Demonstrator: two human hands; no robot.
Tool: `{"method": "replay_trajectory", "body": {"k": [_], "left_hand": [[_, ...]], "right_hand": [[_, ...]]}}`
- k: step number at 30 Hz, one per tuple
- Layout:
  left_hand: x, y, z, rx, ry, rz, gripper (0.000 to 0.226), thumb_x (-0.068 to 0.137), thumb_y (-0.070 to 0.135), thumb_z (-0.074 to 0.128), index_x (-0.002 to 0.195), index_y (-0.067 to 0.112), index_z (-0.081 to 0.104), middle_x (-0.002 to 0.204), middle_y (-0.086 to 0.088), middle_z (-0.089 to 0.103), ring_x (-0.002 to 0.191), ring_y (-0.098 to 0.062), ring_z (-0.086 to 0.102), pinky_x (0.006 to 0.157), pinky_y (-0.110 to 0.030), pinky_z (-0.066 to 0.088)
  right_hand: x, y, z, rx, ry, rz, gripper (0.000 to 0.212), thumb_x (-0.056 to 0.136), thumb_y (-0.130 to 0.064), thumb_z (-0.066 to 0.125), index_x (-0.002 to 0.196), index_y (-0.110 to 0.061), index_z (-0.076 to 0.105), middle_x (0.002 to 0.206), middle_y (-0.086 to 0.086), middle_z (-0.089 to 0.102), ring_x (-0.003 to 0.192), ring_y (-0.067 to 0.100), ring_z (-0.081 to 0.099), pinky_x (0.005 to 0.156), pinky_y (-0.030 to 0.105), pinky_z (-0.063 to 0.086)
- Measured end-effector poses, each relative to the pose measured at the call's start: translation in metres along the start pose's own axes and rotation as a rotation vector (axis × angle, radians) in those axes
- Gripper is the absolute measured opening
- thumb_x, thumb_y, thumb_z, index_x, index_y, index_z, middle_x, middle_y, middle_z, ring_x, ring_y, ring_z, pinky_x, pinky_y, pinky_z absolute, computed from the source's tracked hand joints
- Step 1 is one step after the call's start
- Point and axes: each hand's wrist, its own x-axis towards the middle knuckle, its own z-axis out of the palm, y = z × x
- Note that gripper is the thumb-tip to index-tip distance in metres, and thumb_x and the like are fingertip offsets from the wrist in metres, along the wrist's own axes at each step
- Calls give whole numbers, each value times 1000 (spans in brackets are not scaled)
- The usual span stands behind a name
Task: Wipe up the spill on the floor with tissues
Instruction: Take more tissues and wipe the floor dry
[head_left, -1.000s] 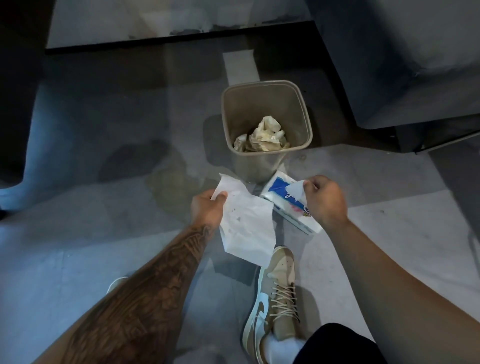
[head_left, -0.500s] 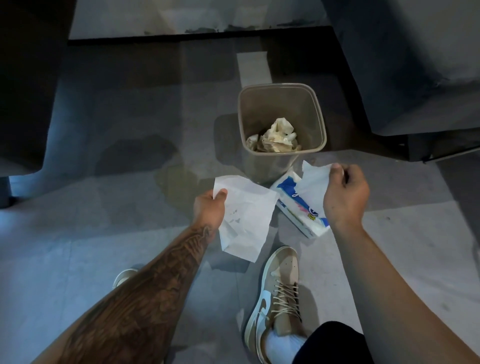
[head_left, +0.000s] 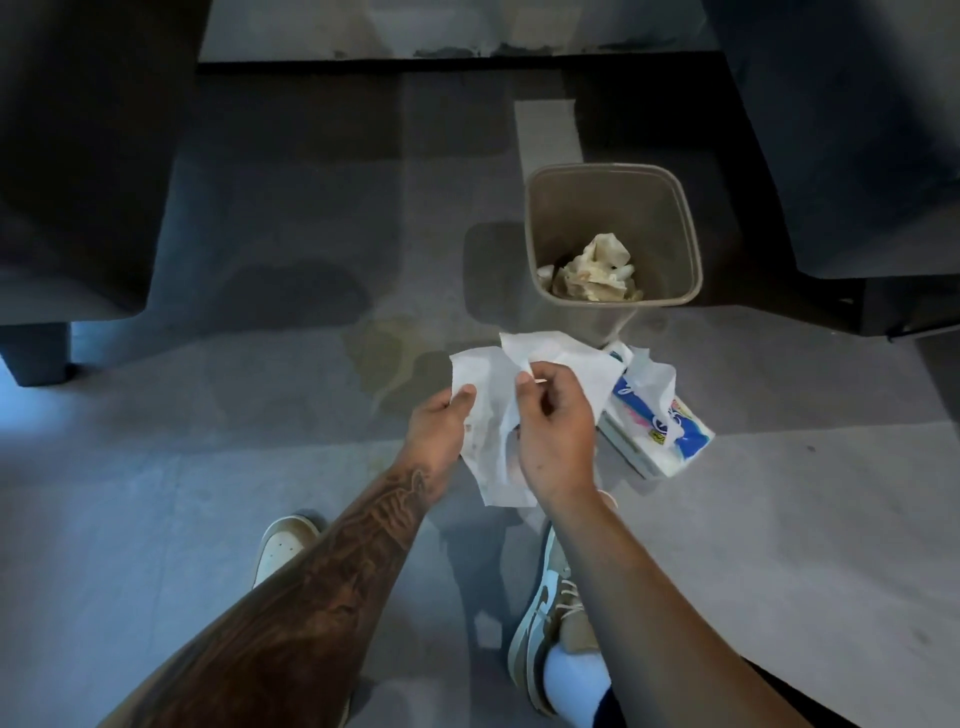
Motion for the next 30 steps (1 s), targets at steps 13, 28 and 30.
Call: {"method": "replay_trajectory", "body": {"k": [13,28,30], "left_hand": [[-31,27,-83,-54,27,-3,29,95,33,62,96,6,71,100,-15,74,84,-26,73,80,-36,57],[47,59,-147,-86,121,-25,29,97,23,61,118,2,64,113,-16,72,104,-39,69,91,-57,54],[69,61,-149,-87,177,16,24,98,19,60,116,4,66,110,-13,72,99,-35,69,87,-51,57]], "right_hand": [[-46,-27,67,-327,-604,27,32,86,-30,63,118,-31,64,94,-7,69,88,10,65,89,36,54],[67,37,100,1,-548,449,27,83,-20,73,109,-18,67,107,1,74,100,25,70,83,36,55],[83,41,120,-29,-475,358,25,81,-12,73,105,-16,67,101,0,73,90,22,71,83,37,57]]}}
